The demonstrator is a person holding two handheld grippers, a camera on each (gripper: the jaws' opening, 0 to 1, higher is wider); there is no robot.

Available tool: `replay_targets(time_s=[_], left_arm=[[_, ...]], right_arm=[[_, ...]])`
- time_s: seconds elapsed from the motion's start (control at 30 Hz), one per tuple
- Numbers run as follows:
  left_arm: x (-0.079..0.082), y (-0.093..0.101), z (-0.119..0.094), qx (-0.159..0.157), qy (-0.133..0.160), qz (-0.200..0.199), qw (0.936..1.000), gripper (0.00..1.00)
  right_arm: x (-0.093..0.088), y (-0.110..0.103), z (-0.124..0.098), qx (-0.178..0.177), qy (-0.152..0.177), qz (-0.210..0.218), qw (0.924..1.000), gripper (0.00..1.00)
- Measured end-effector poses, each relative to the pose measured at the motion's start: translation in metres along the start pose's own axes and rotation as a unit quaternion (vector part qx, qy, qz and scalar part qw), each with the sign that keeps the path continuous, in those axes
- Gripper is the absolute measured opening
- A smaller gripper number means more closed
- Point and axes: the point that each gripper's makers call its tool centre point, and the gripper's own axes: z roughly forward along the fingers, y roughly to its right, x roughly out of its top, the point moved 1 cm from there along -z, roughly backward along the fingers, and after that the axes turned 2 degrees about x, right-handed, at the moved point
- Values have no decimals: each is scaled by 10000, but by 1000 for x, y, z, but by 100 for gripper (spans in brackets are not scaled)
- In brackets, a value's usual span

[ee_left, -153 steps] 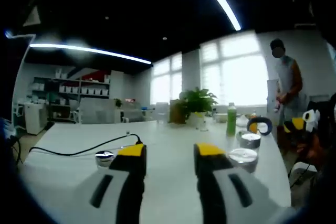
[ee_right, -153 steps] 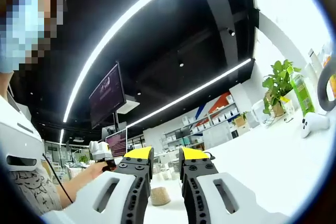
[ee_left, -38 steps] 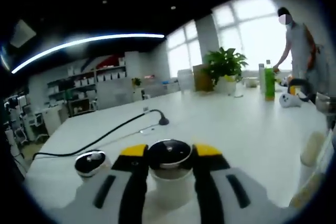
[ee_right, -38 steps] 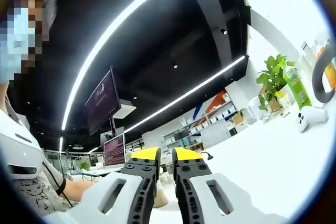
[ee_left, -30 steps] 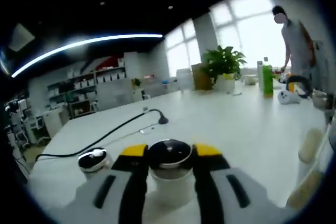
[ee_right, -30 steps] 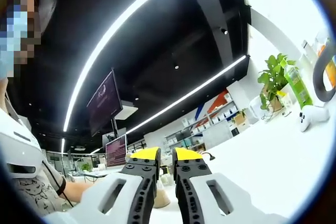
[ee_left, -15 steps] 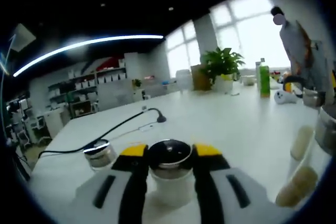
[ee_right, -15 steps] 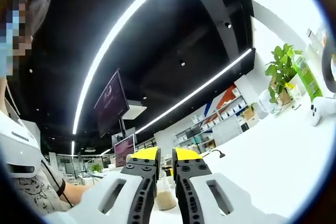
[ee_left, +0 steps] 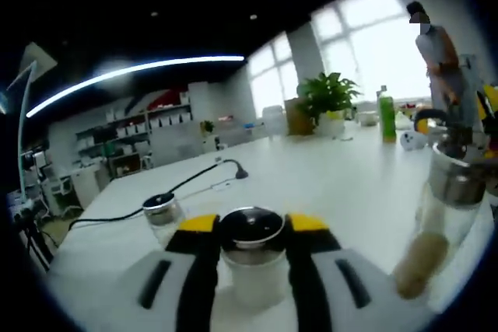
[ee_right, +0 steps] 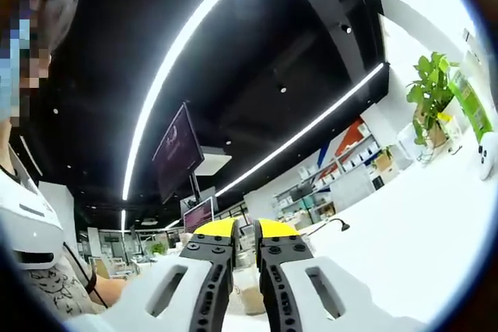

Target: Rotate the seasoning bottle until the label or dispensing opening points toward the visible target arrow and the bottle remains upright within the marked orientation range

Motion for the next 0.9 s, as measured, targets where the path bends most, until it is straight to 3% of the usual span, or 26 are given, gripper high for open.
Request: replay_targets(time_s=[0.1,0.33,0.5,0.9], left_arm=[[1,4,-14,-37,46,-128,9999,34],[8,25,-46,-202,138,43,9997,34],[15,21,-65,-101,242,32,9997,34],[4,32,-94,-224,161,-198,9994,34]], right_arm=[[0,-1,1,40,12,7,10000,7],[4,2,2,111,77,89,9999,7],[5,7,5,131,73,154,9998,7],[7,-4,22,514,-14,169,9985,7]])
